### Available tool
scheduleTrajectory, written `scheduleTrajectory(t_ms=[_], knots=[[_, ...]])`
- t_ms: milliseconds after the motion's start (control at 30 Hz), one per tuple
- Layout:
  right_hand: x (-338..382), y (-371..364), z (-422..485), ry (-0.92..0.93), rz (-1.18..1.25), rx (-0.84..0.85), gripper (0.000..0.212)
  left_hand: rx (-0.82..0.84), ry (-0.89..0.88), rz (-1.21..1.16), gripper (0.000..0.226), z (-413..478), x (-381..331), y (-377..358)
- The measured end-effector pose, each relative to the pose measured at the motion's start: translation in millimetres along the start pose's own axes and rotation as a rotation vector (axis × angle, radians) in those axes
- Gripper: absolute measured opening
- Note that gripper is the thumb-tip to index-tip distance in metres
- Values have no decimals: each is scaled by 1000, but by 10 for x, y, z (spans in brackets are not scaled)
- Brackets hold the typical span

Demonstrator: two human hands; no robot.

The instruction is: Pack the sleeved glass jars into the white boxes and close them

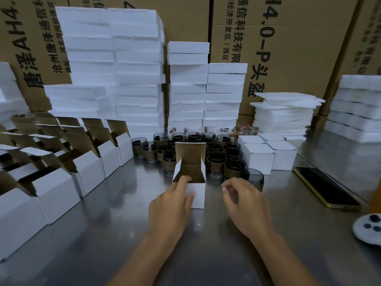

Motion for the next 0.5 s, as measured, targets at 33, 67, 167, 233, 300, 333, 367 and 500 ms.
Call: scheduleTrajectory(t_ms=[33,67,167,233,300,333,367,500], knots=[[-15,23,9,12,-25,-7,7,-8,4,-22,36,-2,9,-1],[-45,38,25,7,-42,-11,10,-20,11,-67,40,-3,12,7],[-208,28,79,-115,-56,-24,35,-53,-6,-363,41,-15,1,24],[-336,10,92,-251,-48,-49,57,-31,-68,-499,25,-34,-29,-1],[-443,-32,82,-369,14,-44,78,34,-121,-546,8,-60,-55,-48],[-487,-66,73,-407,46,-22,85,58,-140,-548,10,-65,-57,-67],[-519,-106,62,-426,62,4,91,73,-145,-545,14,-67,-42,-86],[-603,-242,37,-454,94,100,97,78,-68,-592,17,-54,87,-129]])
Point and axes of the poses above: each hand's wrist, its own z-axis towards the middle knuckle, its own y-axis out of the back of the hand, x = y × z, the point moved 5 cm from there along z, towards the middle knuckle, and after that the axes turned 13 degrees about -z, right-handed, at the moved point
